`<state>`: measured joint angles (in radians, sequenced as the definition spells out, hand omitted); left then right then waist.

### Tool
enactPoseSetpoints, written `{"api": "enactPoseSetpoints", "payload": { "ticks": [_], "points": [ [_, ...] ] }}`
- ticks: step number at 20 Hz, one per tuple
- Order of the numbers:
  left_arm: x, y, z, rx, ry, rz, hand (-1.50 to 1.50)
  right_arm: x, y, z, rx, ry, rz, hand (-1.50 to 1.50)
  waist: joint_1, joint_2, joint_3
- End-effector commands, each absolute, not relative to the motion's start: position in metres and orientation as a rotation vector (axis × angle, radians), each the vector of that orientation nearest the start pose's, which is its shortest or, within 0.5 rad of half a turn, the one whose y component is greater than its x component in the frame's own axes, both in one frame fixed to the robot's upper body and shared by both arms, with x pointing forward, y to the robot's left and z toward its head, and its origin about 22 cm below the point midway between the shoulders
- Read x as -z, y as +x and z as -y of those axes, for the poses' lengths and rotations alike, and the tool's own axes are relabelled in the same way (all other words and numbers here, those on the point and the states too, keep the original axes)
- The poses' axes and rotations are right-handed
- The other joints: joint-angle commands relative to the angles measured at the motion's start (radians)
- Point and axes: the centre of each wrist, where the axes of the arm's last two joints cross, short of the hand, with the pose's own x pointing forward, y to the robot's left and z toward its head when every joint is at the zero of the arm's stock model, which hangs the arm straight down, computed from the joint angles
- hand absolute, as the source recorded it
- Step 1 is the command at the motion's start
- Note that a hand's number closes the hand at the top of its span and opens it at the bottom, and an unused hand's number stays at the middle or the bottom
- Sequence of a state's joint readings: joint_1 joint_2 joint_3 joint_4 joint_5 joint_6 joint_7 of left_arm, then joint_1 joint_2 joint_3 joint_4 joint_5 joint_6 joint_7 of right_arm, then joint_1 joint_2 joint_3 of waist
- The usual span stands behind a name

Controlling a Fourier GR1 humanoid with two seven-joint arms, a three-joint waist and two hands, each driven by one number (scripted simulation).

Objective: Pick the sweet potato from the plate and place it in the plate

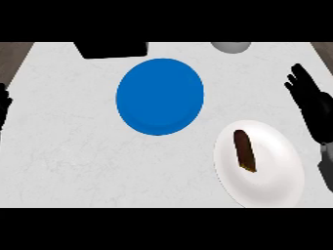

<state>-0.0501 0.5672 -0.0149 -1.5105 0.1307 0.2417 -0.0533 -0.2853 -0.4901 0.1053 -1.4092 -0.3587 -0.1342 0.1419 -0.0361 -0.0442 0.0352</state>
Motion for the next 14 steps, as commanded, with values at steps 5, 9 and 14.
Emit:
{"api": "enactPoseSetpoints", "payload": {
  "ticks": [5,9,14],
  "points": [
    [-0.095,0.283,-0.3,0.265,0.263,1.818,0.0,-0.058,0.306,0.165,-0.671,0.099,1.663,1.5,0.097,0.056,-0.036],
    [-0.084,0.283,-0.287,0.274,0.185,1.768,0.0,-0.056,0.313,0.232,-1.176,-0.563,1.456,1.5,0.078,0.046,-0.061],
    [-0.097,0.294,-0.283,0.231,0.142,1.754,0.0,0.043,0.244,0.134,-0.734,-0.499,1.65,-1.5,0.029,0.048,-0.033]
  ]
}}
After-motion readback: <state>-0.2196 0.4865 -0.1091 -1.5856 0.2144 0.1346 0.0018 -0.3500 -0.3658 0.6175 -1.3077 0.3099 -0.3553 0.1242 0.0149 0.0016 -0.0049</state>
